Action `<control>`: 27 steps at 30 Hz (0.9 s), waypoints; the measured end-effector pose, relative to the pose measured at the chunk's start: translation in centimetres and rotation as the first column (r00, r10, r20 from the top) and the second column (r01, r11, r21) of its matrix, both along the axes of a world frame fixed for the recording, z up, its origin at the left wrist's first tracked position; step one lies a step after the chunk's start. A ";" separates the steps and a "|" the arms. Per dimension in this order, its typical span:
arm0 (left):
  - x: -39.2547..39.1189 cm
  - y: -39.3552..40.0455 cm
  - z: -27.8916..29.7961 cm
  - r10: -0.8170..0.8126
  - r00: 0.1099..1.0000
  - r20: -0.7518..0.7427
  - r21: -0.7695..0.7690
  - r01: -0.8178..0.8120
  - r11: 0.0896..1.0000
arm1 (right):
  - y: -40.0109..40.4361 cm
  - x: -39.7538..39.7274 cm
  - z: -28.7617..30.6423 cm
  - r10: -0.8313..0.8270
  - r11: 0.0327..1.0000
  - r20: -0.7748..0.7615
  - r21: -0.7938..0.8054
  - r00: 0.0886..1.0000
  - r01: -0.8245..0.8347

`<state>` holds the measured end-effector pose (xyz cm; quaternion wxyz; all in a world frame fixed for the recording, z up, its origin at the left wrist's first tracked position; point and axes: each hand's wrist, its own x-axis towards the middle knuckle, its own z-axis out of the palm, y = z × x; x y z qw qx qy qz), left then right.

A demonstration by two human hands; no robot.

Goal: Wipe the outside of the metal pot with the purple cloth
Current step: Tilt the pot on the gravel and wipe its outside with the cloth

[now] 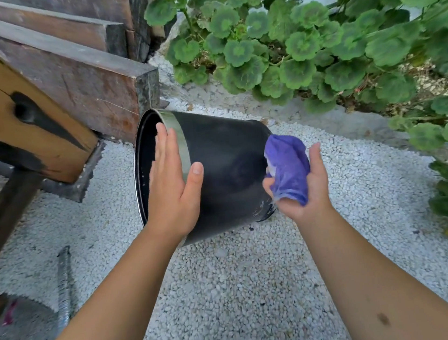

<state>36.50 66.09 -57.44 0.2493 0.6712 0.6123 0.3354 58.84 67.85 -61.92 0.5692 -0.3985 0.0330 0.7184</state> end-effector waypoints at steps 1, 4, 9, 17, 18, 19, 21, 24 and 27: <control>-0.2 0.1 -0.1 0.012 1.000 0.019 -0.003 -0.012 1.000 | 0.3 0.0 0.6 0.043 0.998 -0.073 0.051 0.996 -0.040; -0.9 0.3 -0.3 0.046 0.998 0.052 -0.015 -0.045 0.999 | 1.3 -0.7 1.9 0.137 0.985 -0.076 0.115 0.988 -0.128; -1.7 0.4 -0.9 0.059 0.998 0.026 0.007 -0.059 0.998 | 2.3 -2.2 2.5 0.309 0.937 0.091 0.138 0.947 -0.320; -1.4 0.6 -0.9 0.044 0.996 0.076 0.025 -0.046 0.999 | 2.3 -4.4 1.2 0.192 0.976 0.748 -0.075 0.636 -0.207; -1.4 0.6 -1.0 0.049 0.996 0.077 0.024 -0.051 0.998 | 2.4 -4.5 1.2 0.173 0.977 0.865 -0.091 0.471 -0.192; -1.5 0.6 -1.0 0.056 0.995 0.077 0.022 -0.058 0.998 | 2.5 -4.9 1.3 0.145 0.981 0.931 -0.091 0.335 -0.171; -1.6 0.6 -1.1 0.067 0.995 0.073 0.018 -0.068 0.998 | 2.2 -5.8 1.4 0.085 0.991 0.964 -0.055 0.253 -0.123; -1.2 0.7 -0.9 0.058 0.995 0.079 0.024 -0.060 0.998 | 1.0 -6.9 1.4 0.015 0.984 0.979 0.022 0.205 -0.175; -0.8 0.9 -0.6 0.031 0.996 0.082 0.033 -0.034 0.999 | -1.0 -8.0 0.8 -0.103 0.915 0.994 0.080 -0.039 -0.396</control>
